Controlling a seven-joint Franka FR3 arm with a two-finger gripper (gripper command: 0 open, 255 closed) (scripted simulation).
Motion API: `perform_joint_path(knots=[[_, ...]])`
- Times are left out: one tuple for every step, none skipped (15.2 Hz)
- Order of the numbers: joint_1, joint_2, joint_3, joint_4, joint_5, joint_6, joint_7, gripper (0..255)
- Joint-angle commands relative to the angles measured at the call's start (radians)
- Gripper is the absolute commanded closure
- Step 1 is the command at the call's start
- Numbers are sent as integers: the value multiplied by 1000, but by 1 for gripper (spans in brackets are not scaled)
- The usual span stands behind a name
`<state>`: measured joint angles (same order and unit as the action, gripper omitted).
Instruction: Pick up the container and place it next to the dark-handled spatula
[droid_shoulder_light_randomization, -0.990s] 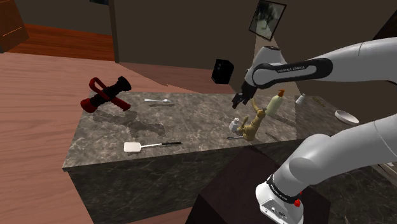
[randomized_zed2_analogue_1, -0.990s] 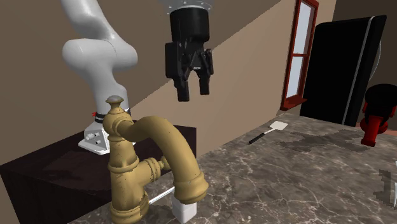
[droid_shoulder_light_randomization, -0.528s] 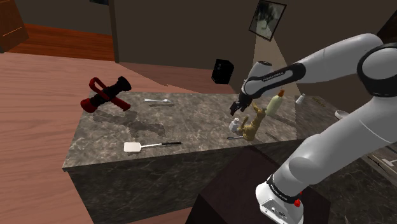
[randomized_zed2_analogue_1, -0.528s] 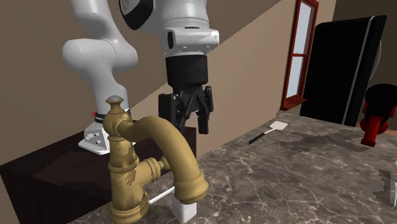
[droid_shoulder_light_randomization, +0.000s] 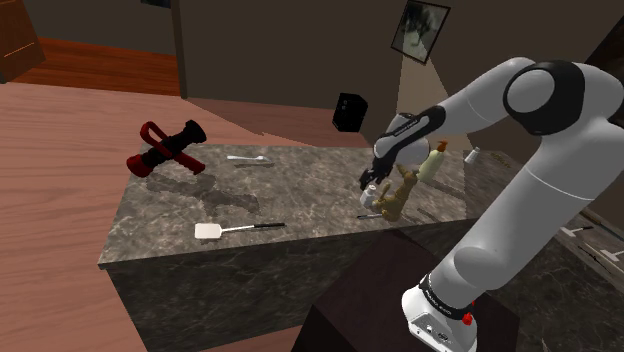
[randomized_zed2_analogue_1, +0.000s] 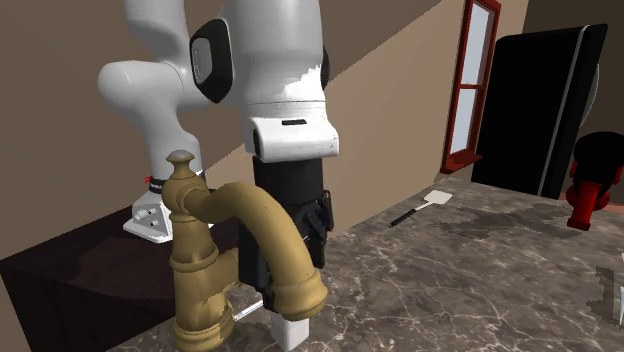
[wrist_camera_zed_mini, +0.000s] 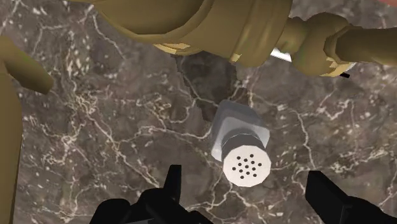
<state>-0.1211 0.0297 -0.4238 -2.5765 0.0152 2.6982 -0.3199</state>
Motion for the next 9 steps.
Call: perform_joint_path(knots=[[-1,36,4,5,35,28,-26,0],[-2,53,8,6,53,42,-39,0],[-4,70,13,8,71,56,-52,0],[-8,96,22,11,101,77,-73,0],[-9,96,23,11,100,77,-73,0],[-9,96,23,11,100,77,-73,0],[-9,96,23,11,100,77,-73,0],[-9,96,23,11,100,77,-73,0],[-9,96,23,11,100,77,-73,0]])
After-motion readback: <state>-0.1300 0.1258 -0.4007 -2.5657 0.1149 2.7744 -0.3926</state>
